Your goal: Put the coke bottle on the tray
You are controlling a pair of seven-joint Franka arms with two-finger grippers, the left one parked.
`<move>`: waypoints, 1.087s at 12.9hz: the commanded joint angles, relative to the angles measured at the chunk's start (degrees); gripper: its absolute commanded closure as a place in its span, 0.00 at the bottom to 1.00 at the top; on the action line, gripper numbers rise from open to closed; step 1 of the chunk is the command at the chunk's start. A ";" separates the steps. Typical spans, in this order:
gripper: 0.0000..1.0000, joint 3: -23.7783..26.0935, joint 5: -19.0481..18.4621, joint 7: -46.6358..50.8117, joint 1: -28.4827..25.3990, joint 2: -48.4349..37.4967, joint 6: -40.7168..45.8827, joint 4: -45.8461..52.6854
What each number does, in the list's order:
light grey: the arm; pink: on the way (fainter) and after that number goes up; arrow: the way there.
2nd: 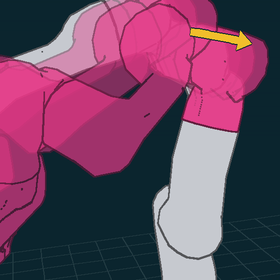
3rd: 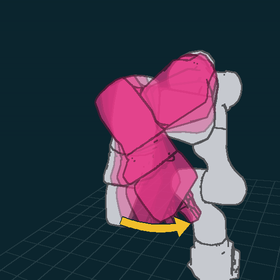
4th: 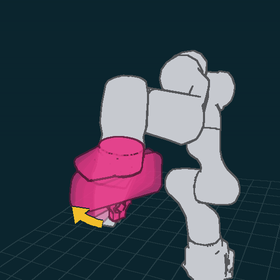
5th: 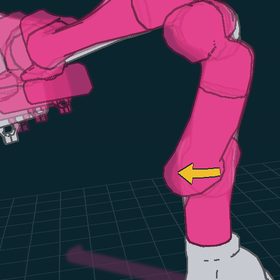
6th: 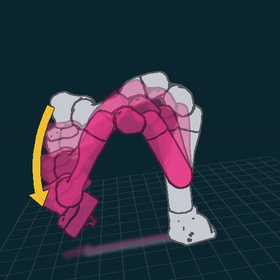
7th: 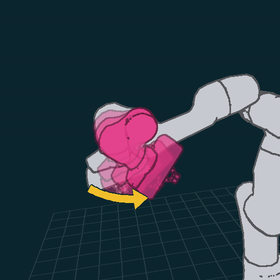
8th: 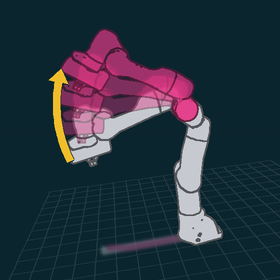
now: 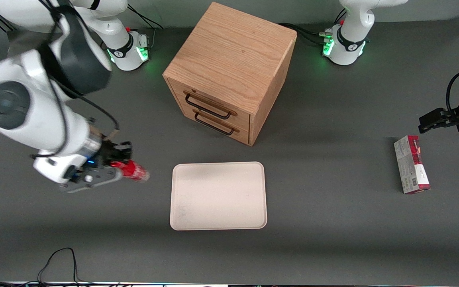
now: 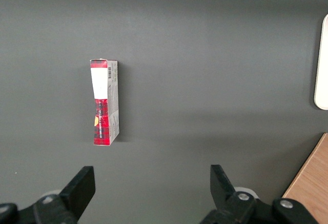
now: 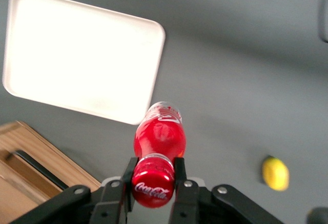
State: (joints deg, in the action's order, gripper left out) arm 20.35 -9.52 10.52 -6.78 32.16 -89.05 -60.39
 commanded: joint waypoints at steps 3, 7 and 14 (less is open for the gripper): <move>0.92 2.50 -5.22 2.75 -2.79 9.66 -10.68 3.70; 0.90 4.88 -12.71 3.98 -3.33 15.91 -17.90 3.35; 0.81 4.44 -12.98 3.90 -2.71 17.76 -25.12 -0.78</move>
State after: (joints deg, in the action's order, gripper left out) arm 24.20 -20.66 13.38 -9.93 49.96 -112.91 -60.78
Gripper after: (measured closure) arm 0.683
